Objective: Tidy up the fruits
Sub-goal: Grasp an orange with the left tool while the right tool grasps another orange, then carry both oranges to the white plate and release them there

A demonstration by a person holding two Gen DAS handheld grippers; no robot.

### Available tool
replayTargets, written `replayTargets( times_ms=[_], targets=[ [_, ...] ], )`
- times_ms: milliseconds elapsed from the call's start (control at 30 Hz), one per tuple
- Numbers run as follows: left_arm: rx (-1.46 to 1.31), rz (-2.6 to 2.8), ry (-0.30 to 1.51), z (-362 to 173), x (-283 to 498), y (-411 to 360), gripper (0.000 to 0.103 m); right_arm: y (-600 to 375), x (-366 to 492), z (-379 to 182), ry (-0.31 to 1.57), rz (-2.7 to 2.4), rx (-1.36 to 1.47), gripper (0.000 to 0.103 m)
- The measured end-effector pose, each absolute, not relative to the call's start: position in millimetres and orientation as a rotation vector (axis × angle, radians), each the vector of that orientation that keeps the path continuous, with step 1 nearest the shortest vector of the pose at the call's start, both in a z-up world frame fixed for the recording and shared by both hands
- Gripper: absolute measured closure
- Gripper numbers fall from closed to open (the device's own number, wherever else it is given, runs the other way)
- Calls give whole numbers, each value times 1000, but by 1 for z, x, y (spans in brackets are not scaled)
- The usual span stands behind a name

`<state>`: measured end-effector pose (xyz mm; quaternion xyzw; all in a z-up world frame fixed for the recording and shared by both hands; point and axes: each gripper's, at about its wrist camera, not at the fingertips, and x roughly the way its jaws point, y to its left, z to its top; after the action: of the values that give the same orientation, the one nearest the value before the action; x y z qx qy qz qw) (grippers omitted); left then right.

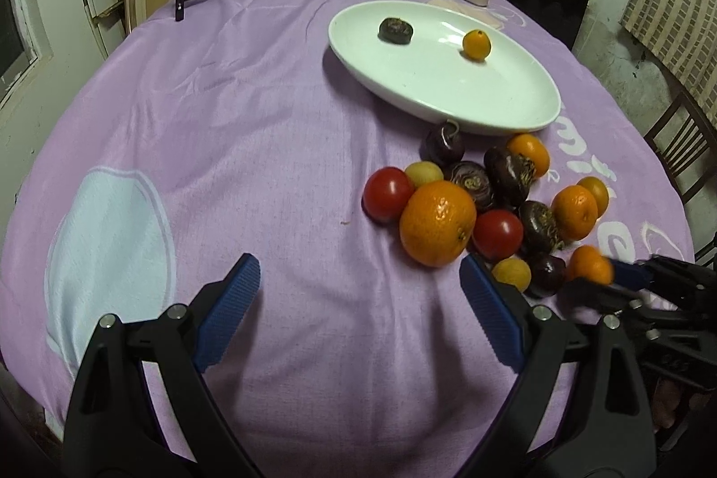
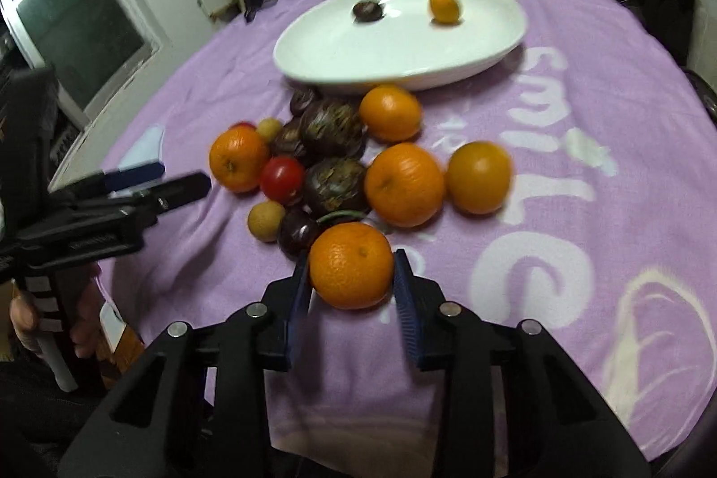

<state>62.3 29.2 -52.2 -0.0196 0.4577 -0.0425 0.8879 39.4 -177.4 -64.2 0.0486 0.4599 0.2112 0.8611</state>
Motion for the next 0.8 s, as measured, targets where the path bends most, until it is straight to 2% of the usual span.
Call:
replayTargets(
  times_ms=[200, 333, 400, 500, 600, 800],
  targets=[
    [-20, -87, 942, -54, 67, 13, 14, -202, 34, -56, 929, 316, 74, 67],
    [-9, -122, 963, -61, 79, -1, 41, -212, 32, -61, 938, 323, 100, 67],
    [-18, -130, 976, -65, 84, -4, 48, -212, 31, -61, 935, 334, 110, 67],
    [-11, -120, 978, -70, 91, -8, 49, -213, 31, -61, 937, 343, 116, 67],
    [-22, -121, 972, -67, 90, -5, 67, -213, 31, -60, 938, 348, 118, 67],
    [-74, -175, 955, -50, 79, 5, 67, -210, 32, -56, 919, 356, 120, 67]
  ],
)
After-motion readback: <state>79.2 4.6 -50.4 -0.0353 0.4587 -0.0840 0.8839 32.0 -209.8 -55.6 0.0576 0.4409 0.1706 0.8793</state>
